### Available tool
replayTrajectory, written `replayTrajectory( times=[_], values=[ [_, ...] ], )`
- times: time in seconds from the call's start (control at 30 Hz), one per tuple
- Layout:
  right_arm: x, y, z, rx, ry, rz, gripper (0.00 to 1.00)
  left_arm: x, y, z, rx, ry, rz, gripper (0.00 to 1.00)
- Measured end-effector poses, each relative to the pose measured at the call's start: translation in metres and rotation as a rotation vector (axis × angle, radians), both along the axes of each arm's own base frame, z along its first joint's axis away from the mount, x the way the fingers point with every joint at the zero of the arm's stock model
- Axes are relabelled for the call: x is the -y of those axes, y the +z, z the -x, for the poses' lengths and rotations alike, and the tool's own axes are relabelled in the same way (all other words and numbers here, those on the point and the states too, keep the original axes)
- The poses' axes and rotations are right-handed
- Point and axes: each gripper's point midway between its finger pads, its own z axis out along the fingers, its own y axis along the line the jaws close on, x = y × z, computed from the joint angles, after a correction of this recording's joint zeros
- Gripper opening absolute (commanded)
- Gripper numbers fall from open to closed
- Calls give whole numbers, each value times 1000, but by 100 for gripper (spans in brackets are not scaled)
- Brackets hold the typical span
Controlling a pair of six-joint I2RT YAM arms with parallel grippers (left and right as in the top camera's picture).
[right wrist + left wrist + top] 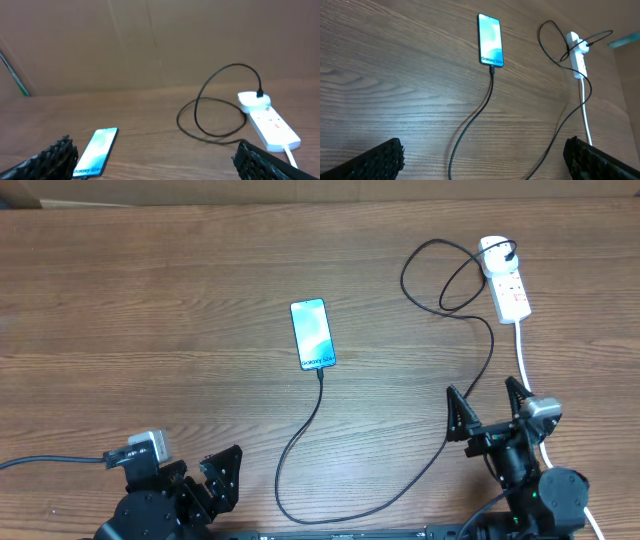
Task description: Plug charger to phone and switch on socket
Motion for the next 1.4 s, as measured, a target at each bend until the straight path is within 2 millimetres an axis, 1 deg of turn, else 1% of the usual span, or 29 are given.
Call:
replayTrajectory(
  times=[0.13, 0.43, 0.57, 0.67, 0.77, 0.83, 0.93, 0.97, 1.23, 1.4],
  values=[
    [0, -6, -5, 46, 0, 4, 100, 0, 0, 0, 0, 0, 0, 99],
    [-3, -6, -12, 154, 8, 43, 100, 0, 0, 0, 0, 0, 0, 100],
    [-6, -12, -15, 179, 17, 58, 100, 0, 0, 0, 0, 0, 0, 100],
    [-7, -25, -17, 154, 23, 68, 100, 0, 0, 0, 0, 0, 0, 100],
    [-8, -27, -17, 149, 30, 89, 100, 0, 0, 0, 0, 0, 0, 100],
    [-9, -33, -17, 130, 36, 113, 100, 0, 0, 0, 0, 0, 0, 100],
    [-10, -48, -17, 78, 46, 154, 100, 0, 0, 0, 0, 0, 0, 100],
    [-9, -50, -17, 71, 47, 162, 100, 0, 0, 0, 0, 0, -1, 99],
    [-8, -51, -17, 76, 38, 187, 100, 0, 0, 0, 0, 0, 0, 100],
    [3, -54, -20, 45, -25, 130, 100, 0, 0, 0, 0, 0, 0, 99]
  ],
)
